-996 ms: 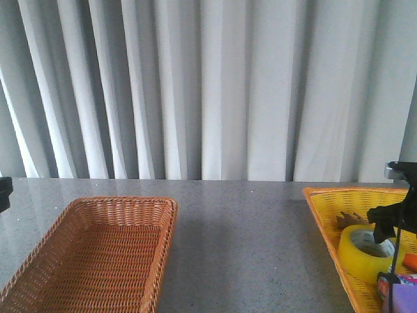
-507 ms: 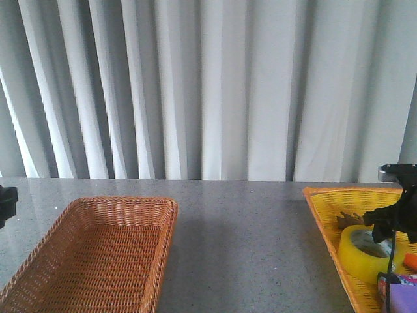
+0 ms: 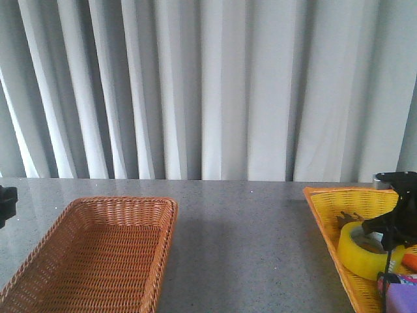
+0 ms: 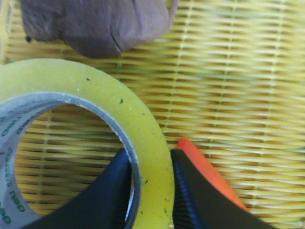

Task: Transfer tape with both arms
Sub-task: 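Lift the tape roll with the right gripper and set it on the table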

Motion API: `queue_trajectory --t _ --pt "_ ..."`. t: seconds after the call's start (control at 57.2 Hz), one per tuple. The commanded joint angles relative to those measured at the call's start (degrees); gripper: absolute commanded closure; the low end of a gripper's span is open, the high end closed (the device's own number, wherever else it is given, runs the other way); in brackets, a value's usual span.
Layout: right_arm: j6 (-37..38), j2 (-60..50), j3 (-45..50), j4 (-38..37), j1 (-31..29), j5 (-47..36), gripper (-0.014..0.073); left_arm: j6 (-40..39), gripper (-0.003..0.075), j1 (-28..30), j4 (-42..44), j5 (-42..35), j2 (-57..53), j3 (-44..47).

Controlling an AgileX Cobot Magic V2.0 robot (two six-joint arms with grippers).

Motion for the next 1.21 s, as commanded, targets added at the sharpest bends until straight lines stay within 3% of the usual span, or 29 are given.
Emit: queue_trajectory --t 0.0,0.262,0.454,0.612,0.822,0.961,1.189 --pt "-0.4 -4.1 -5.3 2.5 -0.2 0.1 0.0541 -0.6 0.0137 -0.3 -0.2 -3.8 -1.0 -1.9" --pt "-2.3 -7.5 -16.8 8.7 1.1 6.5 0.0531 -0.4 0.0137 -0.3 -0.1 -3.9 -1.1 -1.9" --pt "-7.8 -8.3 -20.4 12.3 10.7 9.5 0.0522 -0.4 0.0137 -0.3 -0.1 -3.8 -1.1 -1.9" --pt "-8.0 -5.6 -20.4 9.7 20.1 9.6 0.0517 -0.4 0.0137 -0.3 -0.1 -3.3 -1.1 -1.9" --pt "-6.6 0.3 -20.4 -1.5 28.8 10.6 0.0503 -0.4 0.0137 -0.3 -0.1 -2.2 -1.1 -1.9" --pt "-2.6 3.8 -20.4 -6.5 30.0 9.9 0.0477 -0.4 0.0137 -0.3 -0.1 -2.1 -1.2 -1.9" --pt "-0.5 8.0 -20.4 -6.8 29.6 9.6 0.0414 -0.4 0.0137 -0.3 -0.1 -1.9 -1.2 -1.9"
